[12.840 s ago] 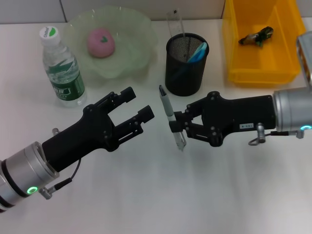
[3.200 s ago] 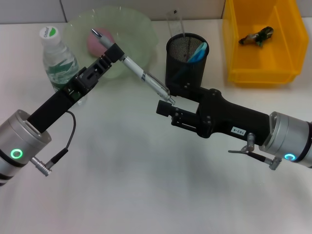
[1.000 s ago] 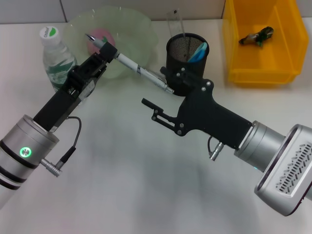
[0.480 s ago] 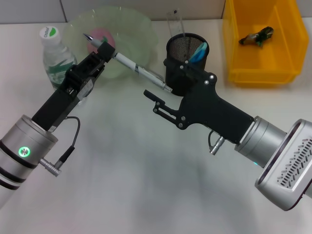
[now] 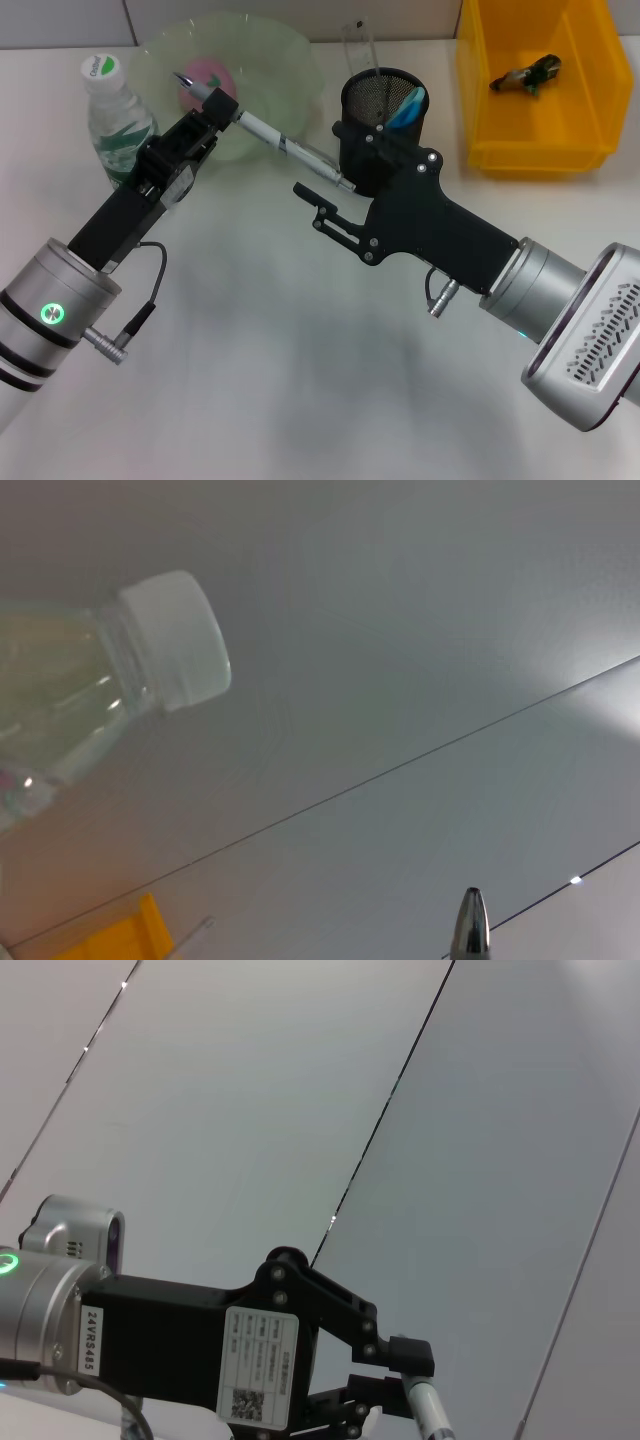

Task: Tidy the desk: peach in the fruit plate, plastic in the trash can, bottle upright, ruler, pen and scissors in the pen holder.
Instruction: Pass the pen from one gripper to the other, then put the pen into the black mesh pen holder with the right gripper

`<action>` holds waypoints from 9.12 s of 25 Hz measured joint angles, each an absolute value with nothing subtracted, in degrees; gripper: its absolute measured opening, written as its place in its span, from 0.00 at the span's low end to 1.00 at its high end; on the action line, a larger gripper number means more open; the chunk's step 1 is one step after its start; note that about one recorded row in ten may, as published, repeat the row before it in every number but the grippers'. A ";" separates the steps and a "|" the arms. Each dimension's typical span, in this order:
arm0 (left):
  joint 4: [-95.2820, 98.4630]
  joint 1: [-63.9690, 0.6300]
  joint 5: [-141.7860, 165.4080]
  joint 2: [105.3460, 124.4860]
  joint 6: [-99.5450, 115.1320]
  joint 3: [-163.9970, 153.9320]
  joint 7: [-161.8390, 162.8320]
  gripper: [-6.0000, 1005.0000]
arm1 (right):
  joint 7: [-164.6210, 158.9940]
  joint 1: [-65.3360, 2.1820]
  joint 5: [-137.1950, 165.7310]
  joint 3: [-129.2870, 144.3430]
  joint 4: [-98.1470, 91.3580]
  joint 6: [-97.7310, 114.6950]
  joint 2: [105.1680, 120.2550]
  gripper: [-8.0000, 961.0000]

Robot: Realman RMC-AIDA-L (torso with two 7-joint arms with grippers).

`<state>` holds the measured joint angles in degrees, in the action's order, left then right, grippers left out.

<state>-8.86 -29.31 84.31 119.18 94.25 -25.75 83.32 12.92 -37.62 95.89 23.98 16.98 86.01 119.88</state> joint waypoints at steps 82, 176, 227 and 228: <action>-7.65 -29.34 84.35 119.18 94.55 -24.95 82.64 0.53 | 12.92 -38.41 95.82 23.03 17.41 84.85 119.97 0.20; 16.59 -22.47 84.82 118.47 88.50 -53.71 34.50 0.82 | -75.38 -34.08 125.15 26.50 -38.62 97.75 118.88 0.20; 13.27 -22.51 84.37 118.81 86.45 -54.28 34.61 0.82 | -130.75 -61.37 154.56 56.34 -59.92 91.32 114.91 0.21; 13.15 -22.52 84.37 118.81 86.45 -54.22 34.61 0.82 | -130.89 -62.56 155.62 56.85 -57.34 89.28 115.36 0.21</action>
